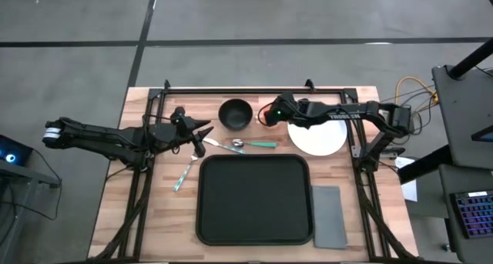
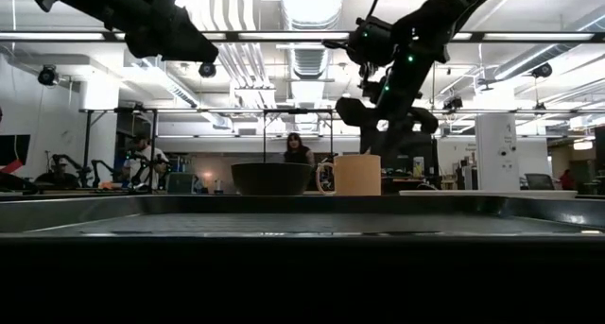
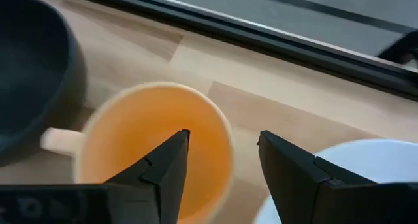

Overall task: Set up tray
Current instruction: Put the yellow mug on the top left corner of the black tray

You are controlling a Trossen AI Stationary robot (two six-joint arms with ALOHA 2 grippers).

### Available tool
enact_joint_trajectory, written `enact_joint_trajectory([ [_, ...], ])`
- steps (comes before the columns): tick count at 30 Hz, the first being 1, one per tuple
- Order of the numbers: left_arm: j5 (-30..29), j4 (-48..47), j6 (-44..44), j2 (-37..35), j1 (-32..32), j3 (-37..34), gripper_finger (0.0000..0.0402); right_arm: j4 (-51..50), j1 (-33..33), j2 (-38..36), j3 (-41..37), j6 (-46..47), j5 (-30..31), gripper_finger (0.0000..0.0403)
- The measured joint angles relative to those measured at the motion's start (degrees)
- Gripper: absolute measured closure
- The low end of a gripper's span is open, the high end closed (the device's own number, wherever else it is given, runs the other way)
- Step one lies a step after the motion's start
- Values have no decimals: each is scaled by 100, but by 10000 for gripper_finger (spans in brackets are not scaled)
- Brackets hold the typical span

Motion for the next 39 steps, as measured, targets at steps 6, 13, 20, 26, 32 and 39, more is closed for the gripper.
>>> enact_joint_trajectory([
  [6,0,-1,-2,0,0,0,304,340,0,-1,-193,-16,-22,227],
  [13,2,-1,-2,0,0,0,304,480,-4,45,-331,-1,-16,227],
  [20,33,-3,-2,0,0,-2,304,791,-4,346,-322,-129,-44,235],
  [26,40,-3,-4,0,-1,-2,304,761,-33,372,-231,-188,-17,275],
  [32,46,-7,-46,0,0,-4,304,744,-52,345,-231,-234,-13,362],
  [39,49,-40,-48,0,-1,-4,304,548,-56,190,-229,-447,-63,392],
])
